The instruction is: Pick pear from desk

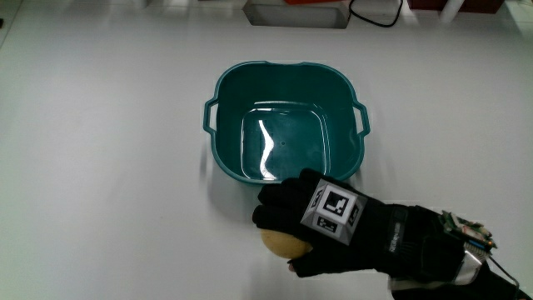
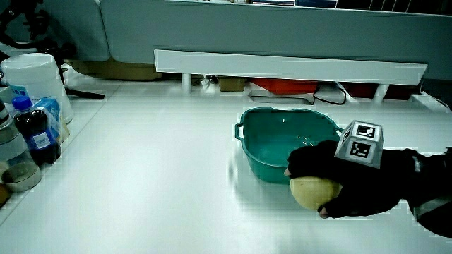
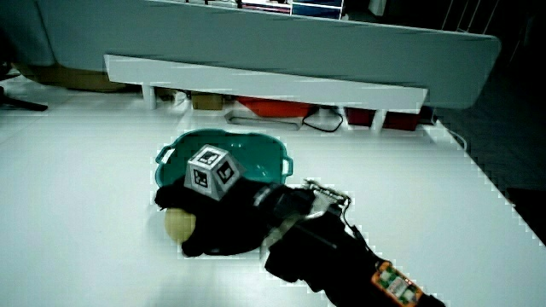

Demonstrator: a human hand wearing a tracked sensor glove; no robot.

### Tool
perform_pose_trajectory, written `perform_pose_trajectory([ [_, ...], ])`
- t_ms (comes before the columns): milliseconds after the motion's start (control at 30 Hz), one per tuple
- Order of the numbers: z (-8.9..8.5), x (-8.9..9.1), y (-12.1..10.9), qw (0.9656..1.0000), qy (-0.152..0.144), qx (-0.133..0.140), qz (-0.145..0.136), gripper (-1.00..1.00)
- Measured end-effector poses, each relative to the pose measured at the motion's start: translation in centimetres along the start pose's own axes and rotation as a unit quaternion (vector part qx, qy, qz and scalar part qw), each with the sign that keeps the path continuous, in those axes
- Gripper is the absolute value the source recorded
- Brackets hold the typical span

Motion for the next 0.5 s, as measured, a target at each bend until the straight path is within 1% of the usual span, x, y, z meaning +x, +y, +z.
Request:
perform_pose_trajectory([
  [100,0.8,0.3,-0.2,1.0000,0.000,0.008,-0.003,1.00],
  [200,1.3,0.7,-0.3,0.9999,0.000,0.009,-0.008,1.00],
  [367,1.7,1.4,0.0,0.9998,-0.007,0.011,-0.013,1.00],
  [500,1.9,2.6,0.3,0.9992,0.014,0.026,-0.028,1.00],
])
